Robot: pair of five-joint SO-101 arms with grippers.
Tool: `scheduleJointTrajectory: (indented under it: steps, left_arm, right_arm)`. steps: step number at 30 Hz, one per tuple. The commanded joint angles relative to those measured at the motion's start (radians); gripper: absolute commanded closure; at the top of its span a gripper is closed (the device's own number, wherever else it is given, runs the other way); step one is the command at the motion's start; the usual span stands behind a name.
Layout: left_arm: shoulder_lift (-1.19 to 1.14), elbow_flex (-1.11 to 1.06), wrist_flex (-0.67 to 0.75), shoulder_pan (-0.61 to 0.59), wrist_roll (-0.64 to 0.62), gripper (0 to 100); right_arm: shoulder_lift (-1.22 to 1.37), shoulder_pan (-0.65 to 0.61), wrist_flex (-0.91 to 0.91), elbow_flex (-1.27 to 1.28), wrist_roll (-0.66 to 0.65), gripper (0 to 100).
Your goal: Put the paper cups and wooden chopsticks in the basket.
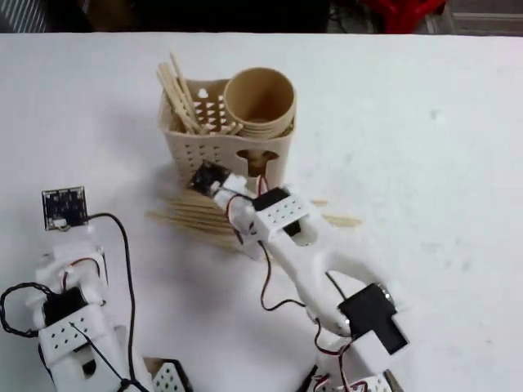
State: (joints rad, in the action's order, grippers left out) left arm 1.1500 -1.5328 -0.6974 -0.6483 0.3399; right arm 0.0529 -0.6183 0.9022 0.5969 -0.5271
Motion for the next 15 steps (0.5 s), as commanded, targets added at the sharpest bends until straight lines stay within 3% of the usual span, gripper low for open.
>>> scheduleJointTrajectory:
  steps: [1, 6, 10, 15]
  left_arm:
    - [0.013, 0.005, 0.025, 0.012, 0.008, 92]
    - [0.013, 0.005, 0.025, 0.012, 0.008, 92]
    - [0.013, 0.005, 0.025, 0.012, 0.008, 92]
    - [0.013, 0.005, 0.025, 0.012, 0.008, 92]
  right_arm:
    - [-0.007, -0.035, 0.019, 0.006, -0.017, 86.4]
    - [0.002, -0.036, 0.013, 0.026, -0.018, 86.7]
    - [0.001, -0.03, 0.013, 0.026, -0.011, 98.0]
    - [0.001, -0.031, 0.013, 0.026, -0.009, 98.4]
